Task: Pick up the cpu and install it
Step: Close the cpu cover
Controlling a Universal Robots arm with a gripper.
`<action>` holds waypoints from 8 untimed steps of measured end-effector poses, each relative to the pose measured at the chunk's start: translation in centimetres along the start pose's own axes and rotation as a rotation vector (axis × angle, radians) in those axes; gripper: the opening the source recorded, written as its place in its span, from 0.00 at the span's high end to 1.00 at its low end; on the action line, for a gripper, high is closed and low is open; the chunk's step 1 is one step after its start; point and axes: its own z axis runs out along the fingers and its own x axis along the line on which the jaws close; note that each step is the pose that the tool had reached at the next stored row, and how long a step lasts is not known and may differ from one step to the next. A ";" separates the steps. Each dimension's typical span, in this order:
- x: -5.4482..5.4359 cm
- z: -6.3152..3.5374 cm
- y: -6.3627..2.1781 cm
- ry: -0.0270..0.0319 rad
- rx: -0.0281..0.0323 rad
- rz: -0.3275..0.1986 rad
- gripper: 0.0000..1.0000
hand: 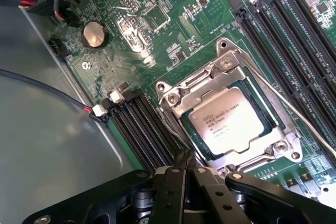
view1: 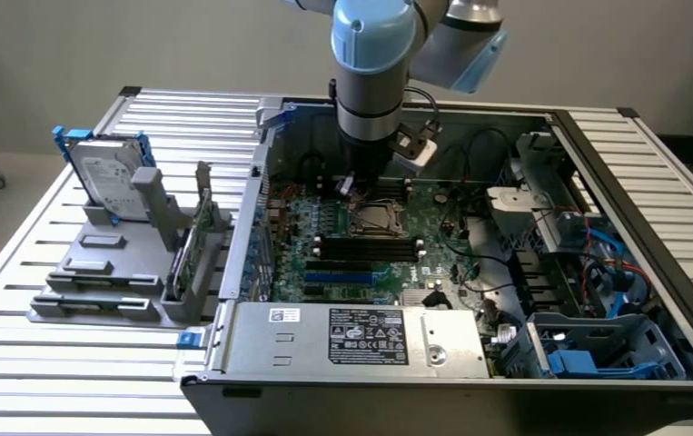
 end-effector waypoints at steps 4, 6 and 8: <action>-0.2 -0.03 -0.23 -0.0002 0.0002 0.000 0.89; -0.2 -0.06 -0.35 -0.0004 0.0004 0.000 0.89; -0.3 -0.11 -0.48 -0.0003 0.0005 0.000 0.89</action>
